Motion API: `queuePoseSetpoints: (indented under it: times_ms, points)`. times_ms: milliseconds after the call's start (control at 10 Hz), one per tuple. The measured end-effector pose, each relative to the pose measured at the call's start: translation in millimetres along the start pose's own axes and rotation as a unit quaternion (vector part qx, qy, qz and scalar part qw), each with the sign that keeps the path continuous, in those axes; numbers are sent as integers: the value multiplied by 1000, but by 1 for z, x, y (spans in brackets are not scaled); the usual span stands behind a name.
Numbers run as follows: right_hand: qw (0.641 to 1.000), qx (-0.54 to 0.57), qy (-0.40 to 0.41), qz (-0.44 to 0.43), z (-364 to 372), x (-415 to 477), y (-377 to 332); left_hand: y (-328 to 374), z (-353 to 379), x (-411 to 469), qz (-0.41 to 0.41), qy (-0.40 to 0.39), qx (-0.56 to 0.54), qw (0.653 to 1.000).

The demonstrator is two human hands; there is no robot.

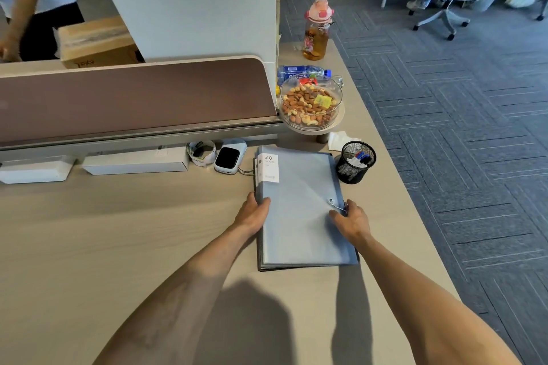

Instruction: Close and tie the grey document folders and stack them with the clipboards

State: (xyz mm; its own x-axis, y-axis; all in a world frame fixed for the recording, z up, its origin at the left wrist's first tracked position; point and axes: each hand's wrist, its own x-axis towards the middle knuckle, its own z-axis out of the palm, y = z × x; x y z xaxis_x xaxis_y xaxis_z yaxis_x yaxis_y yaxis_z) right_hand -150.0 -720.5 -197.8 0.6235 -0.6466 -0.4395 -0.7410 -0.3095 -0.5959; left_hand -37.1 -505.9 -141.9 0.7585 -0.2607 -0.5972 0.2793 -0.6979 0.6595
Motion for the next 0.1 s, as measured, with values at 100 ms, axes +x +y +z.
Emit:
queuePoseSetpoints:
  times_ms: [100]
  points:
    - [999, -14, 22, -20, -1, 0, -5, 0, -8, -7, -4, 37, 28, 999]
